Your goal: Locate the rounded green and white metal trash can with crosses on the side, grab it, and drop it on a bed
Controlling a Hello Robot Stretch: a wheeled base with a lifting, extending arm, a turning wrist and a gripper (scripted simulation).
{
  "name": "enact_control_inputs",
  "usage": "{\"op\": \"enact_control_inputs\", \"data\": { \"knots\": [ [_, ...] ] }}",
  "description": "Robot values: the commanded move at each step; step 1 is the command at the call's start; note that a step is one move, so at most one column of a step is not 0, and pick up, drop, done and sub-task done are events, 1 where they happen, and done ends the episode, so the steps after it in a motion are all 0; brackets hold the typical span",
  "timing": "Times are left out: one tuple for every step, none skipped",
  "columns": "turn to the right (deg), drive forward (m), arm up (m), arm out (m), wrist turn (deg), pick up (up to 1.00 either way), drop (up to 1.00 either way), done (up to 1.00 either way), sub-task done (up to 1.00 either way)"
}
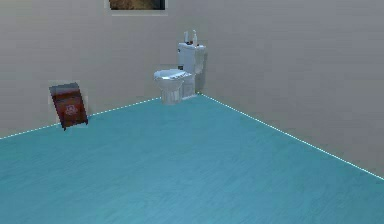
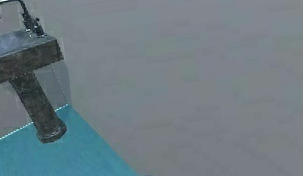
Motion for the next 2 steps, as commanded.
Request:
{"op": "enact_control_inputs", "data": {
  "knots": [
    [0.0, 0.0, 0.0, 0.0, 45.0, 0.0, 0.0, 0.0, 0.0],
    [0.0, 0.0, 0.0, 0.0, 45.0, 0.0, 0.0, 0.0, 0.0]
  ]
}}
